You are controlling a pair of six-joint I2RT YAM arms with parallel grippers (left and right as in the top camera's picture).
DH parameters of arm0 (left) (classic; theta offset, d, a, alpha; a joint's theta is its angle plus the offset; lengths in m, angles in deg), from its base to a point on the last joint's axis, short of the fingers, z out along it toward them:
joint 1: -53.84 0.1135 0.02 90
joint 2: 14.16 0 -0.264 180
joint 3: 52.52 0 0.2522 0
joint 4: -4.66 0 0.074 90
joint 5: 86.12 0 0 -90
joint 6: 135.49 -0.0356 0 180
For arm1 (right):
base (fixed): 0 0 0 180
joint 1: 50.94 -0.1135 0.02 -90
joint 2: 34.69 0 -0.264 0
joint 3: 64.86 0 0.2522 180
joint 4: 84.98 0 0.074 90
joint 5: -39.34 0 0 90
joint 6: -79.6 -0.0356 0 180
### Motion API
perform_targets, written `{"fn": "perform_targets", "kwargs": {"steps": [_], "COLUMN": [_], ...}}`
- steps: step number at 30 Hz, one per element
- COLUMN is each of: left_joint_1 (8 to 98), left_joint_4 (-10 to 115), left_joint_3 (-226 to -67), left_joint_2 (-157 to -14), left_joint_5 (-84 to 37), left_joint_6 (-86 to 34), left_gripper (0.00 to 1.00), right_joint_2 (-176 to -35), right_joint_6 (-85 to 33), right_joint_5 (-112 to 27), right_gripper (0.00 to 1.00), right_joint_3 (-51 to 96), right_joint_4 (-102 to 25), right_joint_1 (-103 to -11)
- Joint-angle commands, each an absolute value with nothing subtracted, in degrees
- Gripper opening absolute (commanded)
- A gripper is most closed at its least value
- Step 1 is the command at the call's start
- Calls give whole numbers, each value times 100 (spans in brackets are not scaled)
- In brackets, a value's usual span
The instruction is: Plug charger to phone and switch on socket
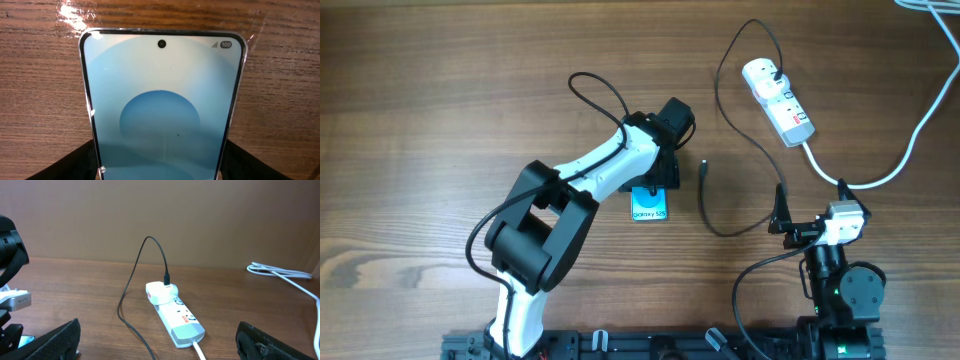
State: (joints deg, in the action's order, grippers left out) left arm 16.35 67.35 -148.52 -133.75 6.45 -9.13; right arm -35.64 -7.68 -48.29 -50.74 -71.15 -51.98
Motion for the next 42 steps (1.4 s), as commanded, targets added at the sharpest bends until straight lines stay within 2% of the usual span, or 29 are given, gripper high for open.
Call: {"fn": "perform_targets", "kwargs": {"steps": [1, 11, 34, 40, 42], "left_joint_1": [1674, 1720, 2540, 2465, 2395], "left_joint_4": [6779, 6906, 7026, 6884, 6884], "left_joint_3": [-14771, -14771, -14771, -14766, -14753], "left_joint_2": [-13679, -13515, -13021, -13178, -13209], "left_joint_5": [693, 691, 846, 673, 676], "left_joint_6": [-880, -873, -902, -904, -906], "left_gripper": [71, 69, 68, 70, 75], "right_joint_2": [-3562, -3562, -3562, -3562, -3562], "right_joint_6": [-741, -741, -741, -741, -741], "right_joint_5": [-4807, -4809, -4809, -4807, -4807], "right_gripper": [100, 100, 100, 100, 100], "right_joint_3": [-5078, -5078, -5078, -5078, -5078], "right_joint_4": [-7126, -7126, -7126, -7126, -7126], "right_joint_1": [-5200, -5200, -5200, -5200, -5200]}}
